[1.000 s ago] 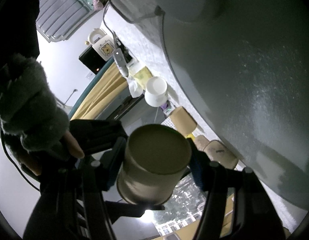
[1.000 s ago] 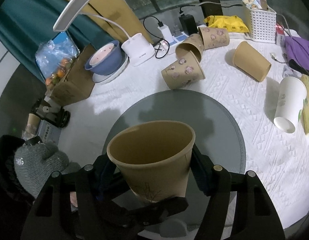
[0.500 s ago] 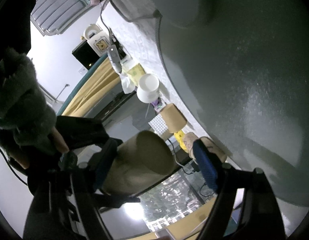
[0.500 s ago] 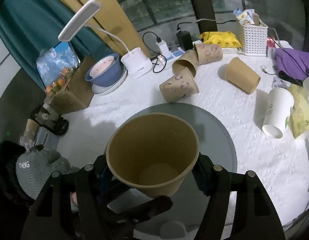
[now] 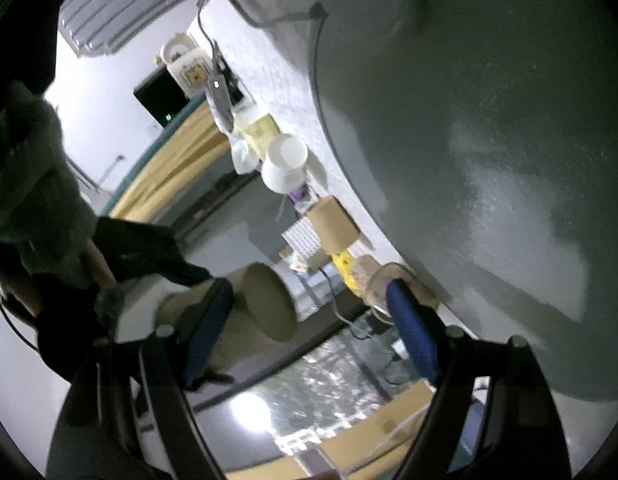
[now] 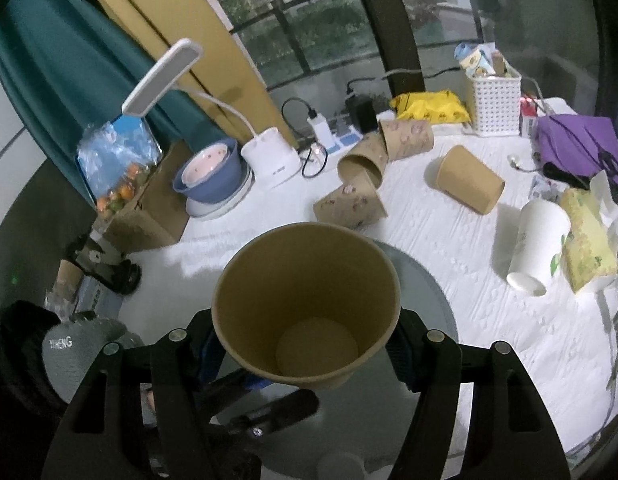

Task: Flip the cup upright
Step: 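Hold the cup opening-up in the right gripper while the left gripper releases and withdraws, then lower the upright cup with the right gripper onto the grey mat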

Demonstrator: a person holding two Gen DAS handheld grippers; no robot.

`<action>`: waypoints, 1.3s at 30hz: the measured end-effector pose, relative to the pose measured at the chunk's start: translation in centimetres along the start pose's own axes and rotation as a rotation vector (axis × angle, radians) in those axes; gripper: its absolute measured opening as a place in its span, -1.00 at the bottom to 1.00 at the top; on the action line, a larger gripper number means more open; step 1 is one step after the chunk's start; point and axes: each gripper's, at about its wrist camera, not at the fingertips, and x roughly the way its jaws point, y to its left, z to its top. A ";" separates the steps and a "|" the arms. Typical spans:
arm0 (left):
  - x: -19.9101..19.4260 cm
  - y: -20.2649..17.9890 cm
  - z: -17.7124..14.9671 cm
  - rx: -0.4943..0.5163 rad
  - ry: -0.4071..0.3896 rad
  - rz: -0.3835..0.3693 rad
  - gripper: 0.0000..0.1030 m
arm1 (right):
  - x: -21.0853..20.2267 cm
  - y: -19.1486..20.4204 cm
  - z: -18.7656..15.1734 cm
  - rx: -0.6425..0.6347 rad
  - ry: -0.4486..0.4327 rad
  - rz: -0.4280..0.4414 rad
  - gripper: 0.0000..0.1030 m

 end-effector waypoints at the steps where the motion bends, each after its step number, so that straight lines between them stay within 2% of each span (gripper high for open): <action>1: 0.1 0.0 0.0 -0.017 0.006 -0.021 0.56 | -0.2 -0.1 0.2 0.000 -0.011 -0.004 0.37; 6: -0.2 0.4 0.1 -0.167 0.034 -0.155 0.56 | -1.0 -0.7 0.5 0.017 -0.048 -0.015 0.37; 13: -0.6 0.5 -0.3 -0.350 0.106 -0.252 0.56 | -1.6 -0.5 0.4 -0.001 -0.068 -0.016 0.37; 20: -0.3 0.7 -2.0 -0.641 0.219 -0.387 0.56 | -2.4 0.0 0.2 -0.038 -0.087 -0.043 0.37; 24: -0.4 0.5 -2.9 -0.743 0.256 -0.388 0.56 | -3.6 0.2 -0.1 -0.048 -0.102 -0.062 0.37; 32: 0.9 0.3 -4.9 -0.876 0.339 -0.422 0.56 | -7.0 0.4 -0.1 -0.064 -0.187 -0.086 0.37; 39: 1.5 2.1 -7.8 -1.207 0.428 -0.457 0.56 | -5.0 -0.2 -1.0 -0.093 -0.169 -0.088 0.37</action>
